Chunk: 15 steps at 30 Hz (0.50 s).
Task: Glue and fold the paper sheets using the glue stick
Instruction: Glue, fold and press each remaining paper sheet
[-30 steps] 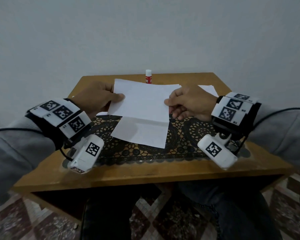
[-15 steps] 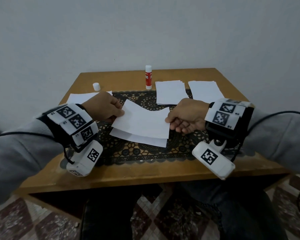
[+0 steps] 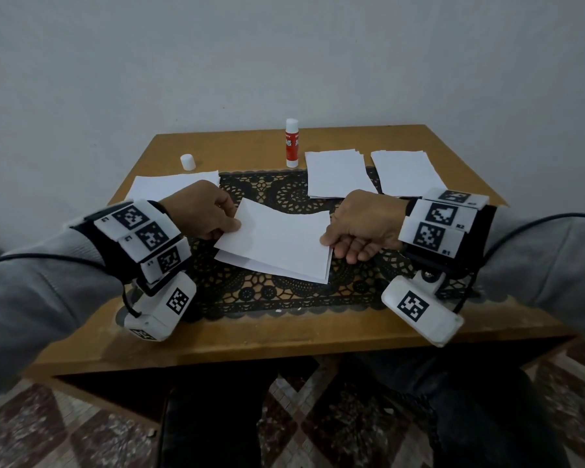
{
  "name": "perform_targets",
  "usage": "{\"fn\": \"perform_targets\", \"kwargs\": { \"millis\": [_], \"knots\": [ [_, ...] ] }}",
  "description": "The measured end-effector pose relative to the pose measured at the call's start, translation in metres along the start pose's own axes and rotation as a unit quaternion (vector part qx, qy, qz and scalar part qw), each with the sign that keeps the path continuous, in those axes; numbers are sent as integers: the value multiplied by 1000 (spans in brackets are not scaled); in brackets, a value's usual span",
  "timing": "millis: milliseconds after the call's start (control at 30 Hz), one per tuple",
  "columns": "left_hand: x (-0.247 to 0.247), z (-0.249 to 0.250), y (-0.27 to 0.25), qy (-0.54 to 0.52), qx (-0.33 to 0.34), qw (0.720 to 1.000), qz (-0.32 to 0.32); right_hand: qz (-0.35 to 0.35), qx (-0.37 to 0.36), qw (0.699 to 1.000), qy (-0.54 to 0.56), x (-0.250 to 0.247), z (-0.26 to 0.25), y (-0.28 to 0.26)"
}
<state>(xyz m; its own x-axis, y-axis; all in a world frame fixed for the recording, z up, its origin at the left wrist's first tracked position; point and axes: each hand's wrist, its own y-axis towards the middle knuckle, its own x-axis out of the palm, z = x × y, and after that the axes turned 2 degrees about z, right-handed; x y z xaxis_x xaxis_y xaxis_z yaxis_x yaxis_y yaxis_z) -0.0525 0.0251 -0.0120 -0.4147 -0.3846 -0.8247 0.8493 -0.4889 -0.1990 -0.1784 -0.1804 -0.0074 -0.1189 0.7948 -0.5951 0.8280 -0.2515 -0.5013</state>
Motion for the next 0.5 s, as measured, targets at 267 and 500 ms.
{"fn": "perform_targets", "kwargs": {
  "millis": [267,500],
  "knots": [
    [1,-2,0,-3,7,1000,-7,5,-4,1000,-18,2,0,1],
    [2,-4,-2,3,20,1000,-8,10,-13,1000,-22,3,1,0]
  ]
}}
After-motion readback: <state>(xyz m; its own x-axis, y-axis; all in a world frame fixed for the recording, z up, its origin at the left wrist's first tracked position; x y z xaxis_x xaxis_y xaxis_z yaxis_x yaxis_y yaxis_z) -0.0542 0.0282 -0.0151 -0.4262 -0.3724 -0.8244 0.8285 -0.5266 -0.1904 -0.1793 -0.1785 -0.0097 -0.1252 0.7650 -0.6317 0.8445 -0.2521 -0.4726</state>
